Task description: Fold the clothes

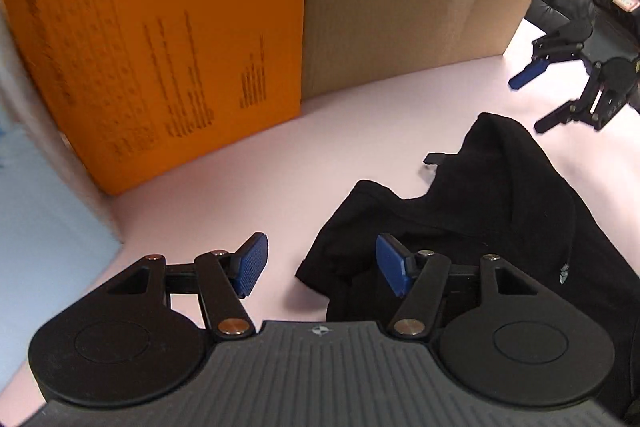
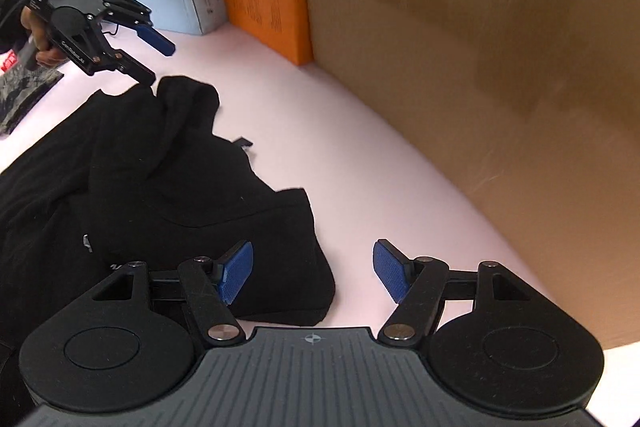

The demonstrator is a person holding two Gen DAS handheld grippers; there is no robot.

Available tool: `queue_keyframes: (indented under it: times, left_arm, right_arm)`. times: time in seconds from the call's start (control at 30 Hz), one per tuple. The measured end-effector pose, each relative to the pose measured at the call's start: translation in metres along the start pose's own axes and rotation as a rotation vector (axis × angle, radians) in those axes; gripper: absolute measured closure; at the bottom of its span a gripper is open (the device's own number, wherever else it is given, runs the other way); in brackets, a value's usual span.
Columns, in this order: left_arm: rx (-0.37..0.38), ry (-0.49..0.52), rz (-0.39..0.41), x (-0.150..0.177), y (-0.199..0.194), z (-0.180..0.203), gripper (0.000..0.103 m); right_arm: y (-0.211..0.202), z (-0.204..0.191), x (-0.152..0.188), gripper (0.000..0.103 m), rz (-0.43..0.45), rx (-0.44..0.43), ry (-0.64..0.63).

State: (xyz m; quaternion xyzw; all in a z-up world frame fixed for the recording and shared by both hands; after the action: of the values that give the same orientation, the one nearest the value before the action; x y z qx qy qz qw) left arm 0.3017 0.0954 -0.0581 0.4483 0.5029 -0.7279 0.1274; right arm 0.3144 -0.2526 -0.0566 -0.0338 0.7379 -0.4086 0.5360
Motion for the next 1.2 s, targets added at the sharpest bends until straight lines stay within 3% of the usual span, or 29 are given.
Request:
queue_keyframes:
  times: [0.07,0.13,0.17,0.2,0.27,0.33,0.47,0.53,0.63,0.73,0.8,0.83,0.9,0.93,0.97,1.0,1.2]
  left_arm:
    - [0.005,0.006,-0.001,0.0,0.004,0.001,0.046]
    - [0.01,0.011,-0.001,0.001,0.008,0.002,0.05]
    - [0.012,0.014,-0.001,0.001,0.01,0.003,0.082]
    - [0.014,0.017,-0.002,0.001,0.012,0.003,0.101]
    - [0.019,0.023,-0.002,0.002,0.016,0.004,0.1]
    - [-0.014,0.042,0.057,-0.011,0.004,0.001,0.1]
    - [-0.19,0.094,0.201,-0.049,-0.035,-0.024,0.1]
    - [-0.274,0.113,0.236,-0.061,-0.046,-0.038,0.1]
    - [-0.392,0.128,0.24,-0.063,-0.048,-0.054,0.1]
    - [-0.447,0.112,0.195,-0.051,-0.039,-0.062,0.1]
    - [-0.458,0.144,0.151,-0.038,-0.033,-0.058,0.096]
    - [-0.452,0.158,0.136,-0.03,-0.032,-0.055,0.087]
    - [-0.432,0.166,0.118,-0.015,-0.037,-0.049,0.074]
    - [-0.426,0.152,0.111,-0.006,-0.042,-0.047,0.067]
    - [-0.418,0.125,0.103,0.005,-0.048,-0.046,0.061]
    - [-0.407,0.087,0.095,0.016,-0.054,-0.045,0.06]
    - [-0.357,-0.214,0.053,0.089,-0.091,-0.039,0.052]
  right_arm:
    - [0.009,0.005,0.004,0.038,-0.001,-0.026,0.047]
    - [0.016,0.008,0.008,0.053,-0.007,-0.055,0.103]
    - [0.019,0.008,0.01,0.093,-0.022,-0.065,0.124]
    - [0.019,0.006,0.009,0.1,-0.034,-0.057,0.121]
    - [0.012,-0.001,-0.003,0.1,-0.004,-0.067,0.096]
    - [-0.003,-0.009,-0.028,0.1,0.08,-0.042,0.046]
    - [-0.022,-0.017,-0.084,0.1,0.255,0.06,-0.062]
    - [-0.017,-0.02,-0.103,0.1,0.293,0.105,-0.113]
    - [0.009,-0.023,-0.111,0.1,0.276,0.156,-0.17]
    - [0.041,-0.017,-0.106,0.099,0.218,0.189,-0.152]
    - [0.049,-0.008,-0.101,0.099,0.198,0.247,-0.132]
    - [0.05,-0.003,-0.099,0.099,0.2,0.27,-0.117]
    - [0.044,0.003,-0.096,0.092,0.226,0.304,-0.078]
    - [0.036,0.006,-0.095,0.079,0.248,0.315,-0.055]
    - [0.028,0.008,-0.091,0.065,0.251,0.311,-0.041]
    - [0.019,0.01,-0.087,0.06,0.254,0.308,-0.027]
    - [-0.013,0.028,-0.044,0.06,0.189,0.268,0.12]
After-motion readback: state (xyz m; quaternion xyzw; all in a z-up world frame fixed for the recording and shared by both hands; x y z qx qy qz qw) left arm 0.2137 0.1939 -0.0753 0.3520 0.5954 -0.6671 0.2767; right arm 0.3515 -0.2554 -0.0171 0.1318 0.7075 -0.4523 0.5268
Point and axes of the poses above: each gripper's, at about its wrist camera, not at the fingertips, and y roughly the way its jaws point, z to its right, x to its underside, the point moved 6 cm from there along y, roughly the way its jaws point, and after that the axes turned 15 degrees about z, right-handed, at the moved point
